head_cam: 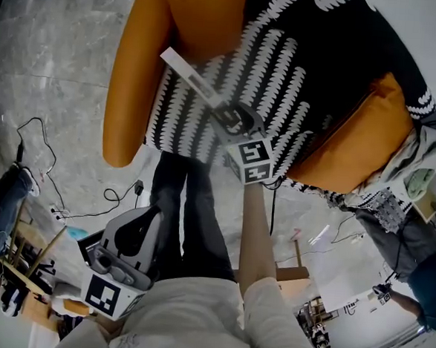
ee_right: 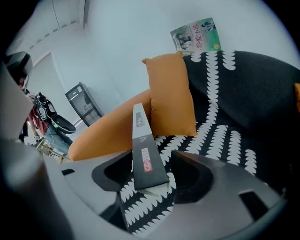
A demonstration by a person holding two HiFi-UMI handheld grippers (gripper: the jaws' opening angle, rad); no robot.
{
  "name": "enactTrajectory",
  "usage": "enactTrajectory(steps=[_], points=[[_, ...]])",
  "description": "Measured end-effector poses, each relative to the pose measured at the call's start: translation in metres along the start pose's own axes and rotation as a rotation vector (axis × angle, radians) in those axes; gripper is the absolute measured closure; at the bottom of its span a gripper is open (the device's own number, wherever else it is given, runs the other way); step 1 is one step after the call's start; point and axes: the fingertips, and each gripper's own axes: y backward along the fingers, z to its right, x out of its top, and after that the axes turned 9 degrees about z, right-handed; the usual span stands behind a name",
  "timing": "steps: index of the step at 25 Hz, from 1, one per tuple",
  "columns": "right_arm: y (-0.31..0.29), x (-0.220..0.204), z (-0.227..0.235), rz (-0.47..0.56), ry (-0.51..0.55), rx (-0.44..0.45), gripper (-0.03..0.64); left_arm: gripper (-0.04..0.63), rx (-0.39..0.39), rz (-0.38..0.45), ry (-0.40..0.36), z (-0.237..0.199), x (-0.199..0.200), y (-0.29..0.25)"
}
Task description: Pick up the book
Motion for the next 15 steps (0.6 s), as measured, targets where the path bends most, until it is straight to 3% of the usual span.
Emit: enactTrajectory(steps=[4, 8, 15], points=[[-0.004, 0.0, -0.006, -0.01, 0.009, 0.032, 0.358, 0.586, 0.009, -0.012, 0.011, -0.004, 0.002, -0.001], [-0.005, 0.0, -0.001, -0.006, 0.016, 0.031, 0.42, 0.586, 0.008, -0.012, 0.012, -0.001, 0.004, -0.007], [-0.004, 0.003, -0.002, 0.003, 0.058, 0.043, 0.442, 0.586, 0.01, -0.009, 0.008, 0.001, 0.006, -0.009]])
